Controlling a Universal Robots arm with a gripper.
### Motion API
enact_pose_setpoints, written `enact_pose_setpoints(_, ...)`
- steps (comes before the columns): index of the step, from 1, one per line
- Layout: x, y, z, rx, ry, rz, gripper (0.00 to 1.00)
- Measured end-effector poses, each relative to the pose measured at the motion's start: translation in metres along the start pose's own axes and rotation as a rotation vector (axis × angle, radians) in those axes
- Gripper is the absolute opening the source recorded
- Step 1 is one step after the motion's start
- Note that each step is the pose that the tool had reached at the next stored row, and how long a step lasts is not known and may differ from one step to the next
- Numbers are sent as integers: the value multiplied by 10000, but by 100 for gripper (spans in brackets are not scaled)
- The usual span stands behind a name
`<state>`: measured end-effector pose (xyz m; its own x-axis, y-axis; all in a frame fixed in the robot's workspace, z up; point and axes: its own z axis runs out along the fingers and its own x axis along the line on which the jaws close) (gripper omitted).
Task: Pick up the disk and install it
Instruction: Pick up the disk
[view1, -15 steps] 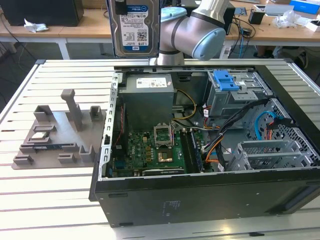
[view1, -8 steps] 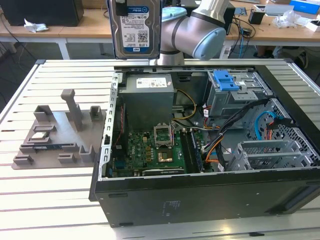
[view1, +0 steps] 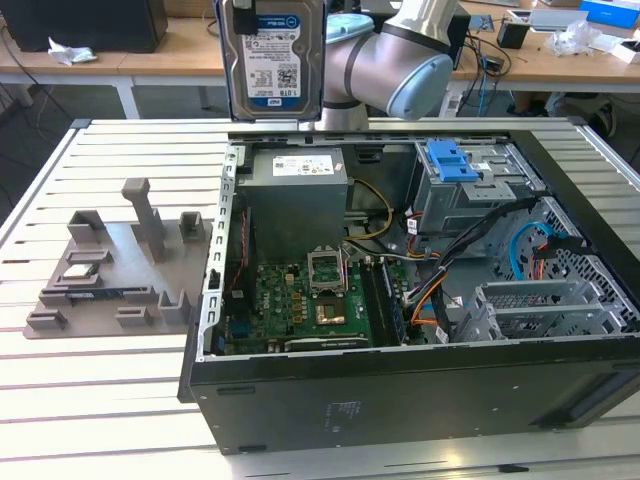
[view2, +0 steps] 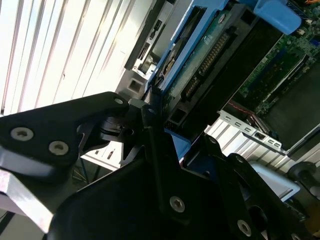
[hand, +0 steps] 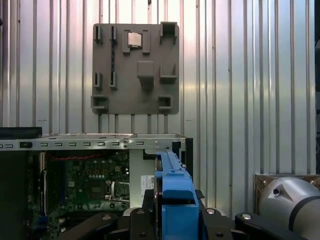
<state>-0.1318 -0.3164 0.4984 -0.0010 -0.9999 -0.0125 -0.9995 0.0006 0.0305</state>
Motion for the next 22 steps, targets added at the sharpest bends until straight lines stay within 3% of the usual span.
enact_pose_setpoints(4,32,-7,2,0,-1,0,37)
enact_pose_setpoints(10,168,-22,6,0,0,-1,37)
enact_pose_setpoints(22,357,-50,23,0,0,0,37)
